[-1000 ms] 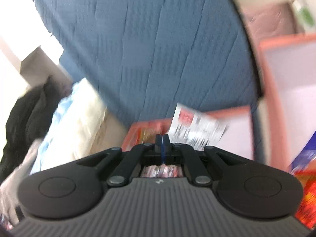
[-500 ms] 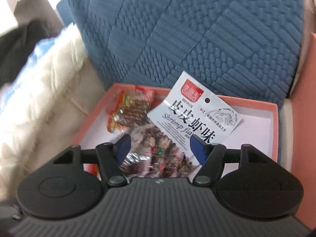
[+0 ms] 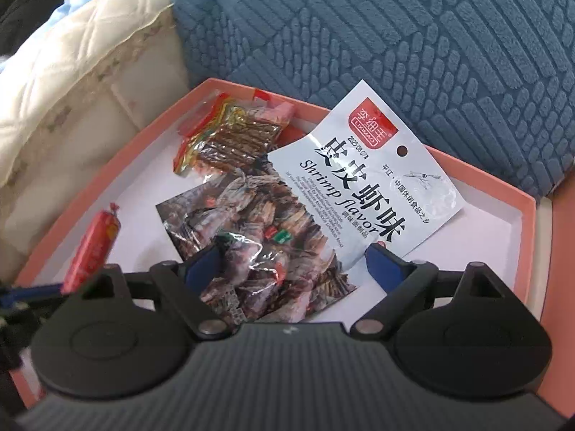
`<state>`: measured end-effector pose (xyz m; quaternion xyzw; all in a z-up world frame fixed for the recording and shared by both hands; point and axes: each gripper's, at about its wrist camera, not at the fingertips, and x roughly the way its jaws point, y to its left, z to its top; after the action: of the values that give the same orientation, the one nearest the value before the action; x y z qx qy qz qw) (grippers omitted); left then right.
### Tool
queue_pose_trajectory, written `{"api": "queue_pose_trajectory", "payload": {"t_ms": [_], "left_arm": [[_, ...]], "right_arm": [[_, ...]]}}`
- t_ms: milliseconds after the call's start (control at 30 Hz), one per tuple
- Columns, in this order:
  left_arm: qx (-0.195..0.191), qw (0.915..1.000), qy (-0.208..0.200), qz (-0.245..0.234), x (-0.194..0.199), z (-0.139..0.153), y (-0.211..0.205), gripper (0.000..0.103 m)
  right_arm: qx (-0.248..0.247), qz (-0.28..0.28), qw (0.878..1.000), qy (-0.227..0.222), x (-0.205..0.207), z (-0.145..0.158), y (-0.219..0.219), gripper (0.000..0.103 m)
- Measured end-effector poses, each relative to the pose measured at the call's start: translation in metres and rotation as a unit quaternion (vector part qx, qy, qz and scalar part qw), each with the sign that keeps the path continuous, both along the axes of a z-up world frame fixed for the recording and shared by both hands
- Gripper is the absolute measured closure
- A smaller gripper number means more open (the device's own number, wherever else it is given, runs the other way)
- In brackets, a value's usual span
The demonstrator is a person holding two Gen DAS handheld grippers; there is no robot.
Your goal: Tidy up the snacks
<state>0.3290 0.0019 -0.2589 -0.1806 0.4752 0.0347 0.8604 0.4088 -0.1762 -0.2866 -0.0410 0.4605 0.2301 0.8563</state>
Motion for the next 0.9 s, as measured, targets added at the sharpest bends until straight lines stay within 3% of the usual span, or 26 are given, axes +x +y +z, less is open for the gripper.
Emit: {"api": "queue_pose_trajectory", "payload": {"t_ms": [67,167,200,233,300,433,567,900], "left_arm": [[-0.001,1.0000,-0.001,0.000,-0.001,0.000,0.000,0.080],[-0.002,1.0000,-0.002,0.000,-0.001,0.000,0.000,0.080],[-0.002,1.0000,-0.003,0.000,-0.002,0.000,0.001,0.080],[-0.003,1.0000,-0.003,0.000,-0.002,0.000,0.001,0.080],[-0.002,1.0000,-0.004,0.000,-0.002,0.001,0.002,0.080],[-0.001,1.0000,-0.007,0.001,-0.003,0.004,0.005,0.080],[-0.001,0.9999,-0.013,-0.001,-0.004,0.009,0.005,0.080],[-0.001,0.9992,-0.038,-0.012,-0.013,0.031,0.001,0.080]], "right_arm": [[-0.009,0.011,1.000,0.004,-0.002,-0.001,0.004,0.013],[-0.002,0.018,1.000,0.011,-0.007,0.004,0.004,0.036],[0.004,0.013,1.000,0.015,-0.008,0.006,0.001,0.054],[0.014,0.005,1.000,0.023,-0.009,0.006,-0.002,0.081],[0.035,-0.006,0.999,0.038,-0.012,0.005,-0.008,0.093],[0.012,-0.006,1.000,0.012,-0.024,0.012,-0.003,0.100],[0.023,-0.020,1.000,0.007,-0.029,0.019,-0.008,0.100],[0.043,-0.049,0.997,-0.043,-0.055,0.068,-0.041,0.100]]}}
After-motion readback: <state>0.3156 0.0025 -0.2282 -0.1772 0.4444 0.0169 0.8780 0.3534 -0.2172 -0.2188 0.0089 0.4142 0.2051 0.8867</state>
